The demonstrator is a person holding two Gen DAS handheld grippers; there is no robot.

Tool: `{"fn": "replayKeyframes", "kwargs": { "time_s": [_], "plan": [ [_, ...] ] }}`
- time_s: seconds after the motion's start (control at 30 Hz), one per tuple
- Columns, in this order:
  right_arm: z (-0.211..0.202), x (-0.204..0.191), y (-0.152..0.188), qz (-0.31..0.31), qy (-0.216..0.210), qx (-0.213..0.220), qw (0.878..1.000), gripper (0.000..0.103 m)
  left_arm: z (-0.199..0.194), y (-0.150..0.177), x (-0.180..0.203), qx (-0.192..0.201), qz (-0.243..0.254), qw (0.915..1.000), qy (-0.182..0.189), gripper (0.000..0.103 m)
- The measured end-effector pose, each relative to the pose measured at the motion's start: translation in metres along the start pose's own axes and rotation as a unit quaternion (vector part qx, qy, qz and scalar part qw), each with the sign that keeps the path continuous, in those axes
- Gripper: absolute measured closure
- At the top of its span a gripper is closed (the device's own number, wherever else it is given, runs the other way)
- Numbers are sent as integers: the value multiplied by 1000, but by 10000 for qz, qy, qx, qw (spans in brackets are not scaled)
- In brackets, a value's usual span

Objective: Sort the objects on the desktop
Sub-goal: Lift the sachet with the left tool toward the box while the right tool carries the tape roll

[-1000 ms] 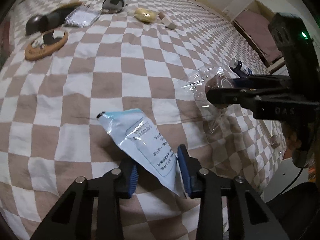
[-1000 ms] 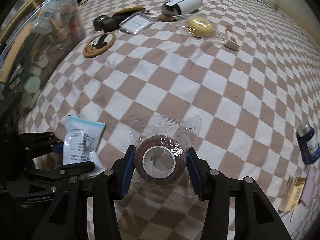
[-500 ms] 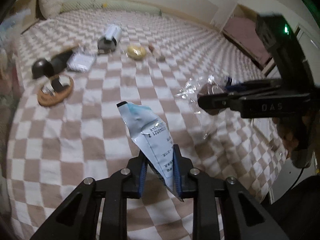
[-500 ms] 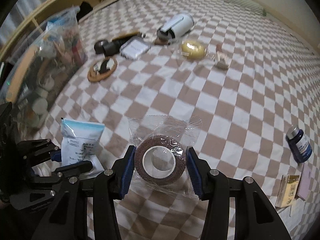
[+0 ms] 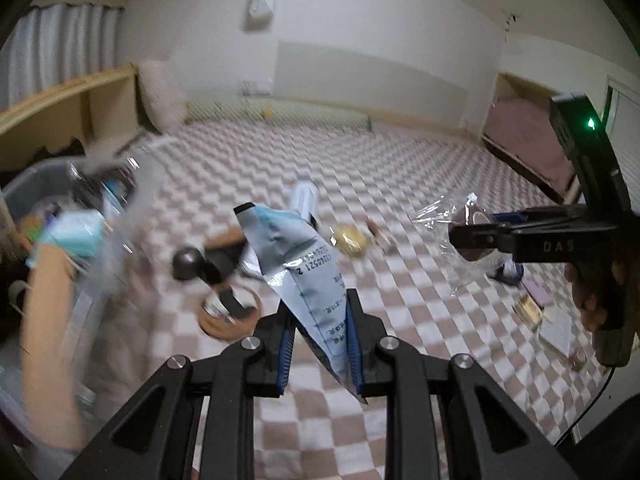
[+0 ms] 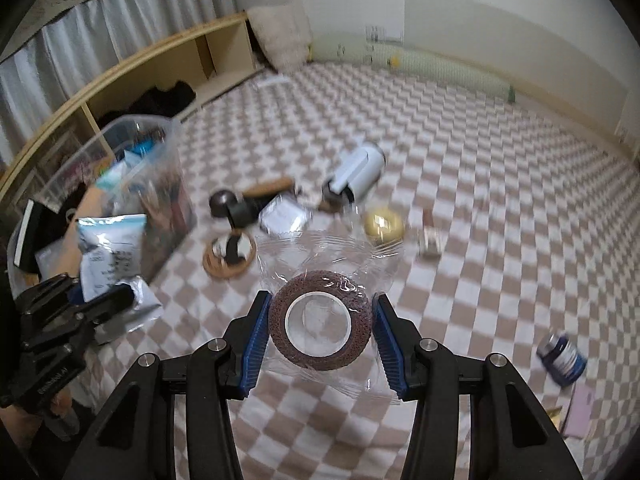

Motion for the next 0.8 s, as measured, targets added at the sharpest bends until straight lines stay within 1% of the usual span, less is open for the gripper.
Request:
{"fn": "replayKeyframes", "kwargs": {
  "time_s": [0.27, 0.53, 0.7, 0.8],
  "plan": [
    [-25, -43, -41, -214, -198, 425, 9987, 52, -45, -31, -33, 559, 2, 9977, -379, 80],
    [-30, -99, -69, -520, -417, 607, 9959, 52, -70, -43, -72, 635, -112, 9939, -900, 80],
    [-30, -136, -88, -687, -619, 711, 9932, 52, -98, -50, -108, 773, -352, 9911, -1027, 80],
    [-28, -158, -96, -819, -696, 767, 9912, 52, -117, -53, -134, 863, -499, 9874, -1225, 80]
  ]
}}
Point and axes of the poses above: each gripper's, at about its wrist camera, not at the fingertips, and z roughly the way its jaws point, x to its right, y to its underside, the point moved 10 cm from there along z, roughly the way its jaws point, and after that the axes turned 13 degrees about -x, right-handed, at the moved point
